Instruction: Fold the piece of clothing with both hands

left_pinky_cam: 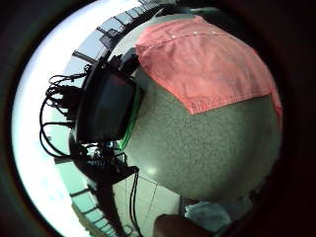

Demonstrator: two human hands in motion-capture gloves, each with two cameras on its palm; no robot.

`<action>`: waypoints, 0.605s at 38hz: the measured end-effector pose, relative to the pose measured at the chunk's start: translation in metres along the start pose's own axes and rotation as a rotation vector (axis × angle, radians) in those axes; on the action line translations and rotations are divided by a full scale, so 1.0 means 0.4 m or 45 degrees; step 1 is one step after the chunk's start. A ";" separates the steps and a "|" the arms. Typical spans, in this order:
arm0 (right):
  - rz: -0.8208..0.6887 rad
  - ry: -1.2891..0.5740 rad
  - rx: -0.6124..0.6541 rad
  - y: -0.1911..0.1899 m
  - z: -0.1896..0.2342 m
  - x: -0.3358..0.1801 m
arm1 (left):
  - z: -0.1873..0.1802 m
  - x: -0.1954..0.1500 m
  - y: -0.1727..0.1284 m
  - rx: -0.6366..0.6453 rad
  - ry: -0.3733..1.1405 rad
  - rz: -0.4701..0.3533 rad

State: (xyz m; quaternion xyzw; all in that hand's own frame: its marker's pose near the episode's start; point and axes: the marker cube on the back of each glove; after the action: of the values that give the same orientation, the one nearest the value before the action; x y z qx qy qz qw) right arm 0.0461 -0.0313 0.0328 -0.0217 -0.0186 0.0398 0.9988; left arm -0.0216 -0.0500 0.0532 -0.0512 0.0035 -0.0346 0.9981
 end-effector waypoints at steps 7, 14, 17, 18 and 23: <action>-0.005 -0.007 -0.065 -0.039 0.054 0.006 | 0.111 -0.040 -0.091 -0.169 -0.003 -0.021; 0.003 0.124 -0.143 0.012 0.008 -0.002 | -0.001 -0.016 -0.002 -0.113 -0.098 -0.029; -0.026 0.088 -0.177 -0.003 0.029 -0.003 | -0.003 -0.003 0.009 -0.153 -0.060 0.015; -0.037 0.050 -0.197 -0.006 0.036 -0.004 | 0.001 0.001 0.006 -0.159 -0.038 0.031; -0.092 -0.160 -0.217 -0.023 0.056 -0.012 | 0.010 0.008 -0.025 -0.045 0.022 0.092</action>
State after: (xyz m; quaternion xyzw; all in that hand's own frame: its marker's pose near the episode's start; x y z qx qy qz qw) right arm 0.0410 -0.0399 0.0554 -0.1034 -0.0853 0.0035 0.9910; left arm -0.0189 -0.0595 0.0582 -0.0685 0.0144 0.0012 0.9975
